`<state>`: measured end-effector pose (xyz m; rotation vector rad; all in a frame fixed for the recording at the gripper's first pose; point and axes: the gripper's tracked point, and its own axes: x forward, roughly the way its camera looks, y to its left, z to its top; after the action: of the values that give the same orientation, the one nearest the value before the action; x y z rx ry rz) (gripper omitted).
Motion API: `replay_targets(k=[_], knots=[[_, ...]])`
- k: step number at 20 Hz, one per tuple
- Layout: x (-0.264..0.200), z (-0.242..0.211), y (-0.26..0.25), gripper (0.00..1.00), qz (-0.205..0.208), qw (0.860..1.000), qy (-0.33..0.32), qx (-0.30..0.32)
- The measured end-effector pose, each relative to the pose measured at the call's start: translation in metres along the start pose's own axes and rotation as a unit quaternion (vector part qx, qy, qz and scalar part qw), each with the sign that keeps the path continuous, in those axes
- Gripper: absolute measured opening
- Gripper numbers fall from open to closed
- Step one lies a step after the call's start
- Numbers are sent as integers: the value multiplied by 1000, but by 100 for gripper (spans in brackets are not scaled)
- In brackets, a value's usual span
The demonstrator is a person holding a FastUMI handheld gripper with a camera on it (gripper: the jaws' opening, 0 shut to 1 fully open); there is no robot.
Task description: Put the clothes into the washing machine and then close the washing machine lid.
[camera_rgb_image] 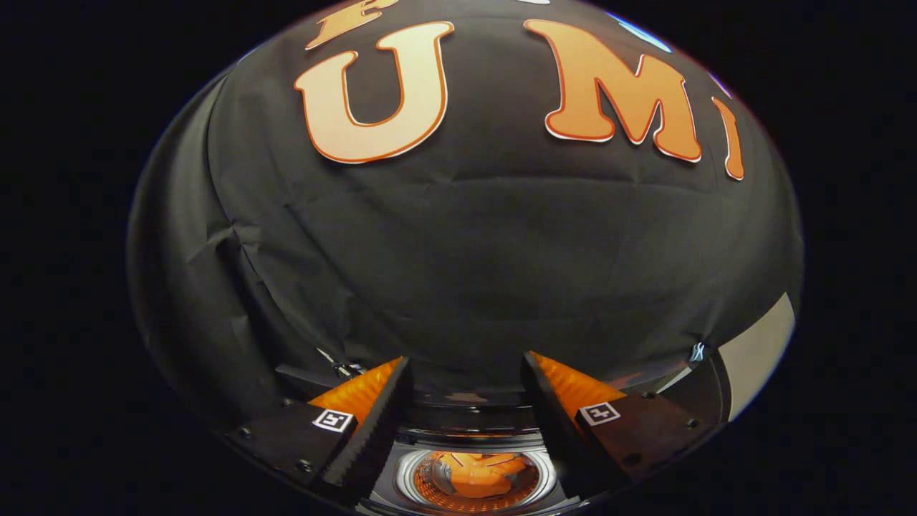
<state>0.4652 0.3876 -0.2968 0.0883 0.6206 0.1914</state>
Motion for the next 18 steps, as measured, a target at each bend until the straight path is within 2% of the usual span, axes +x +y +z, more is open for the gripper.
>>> replay_targets(k=[4,18], knots=[[3,-3,-1,99,-10,1000,-5,-5],[-54,-35,4,99,-15,999,-36,-11]])
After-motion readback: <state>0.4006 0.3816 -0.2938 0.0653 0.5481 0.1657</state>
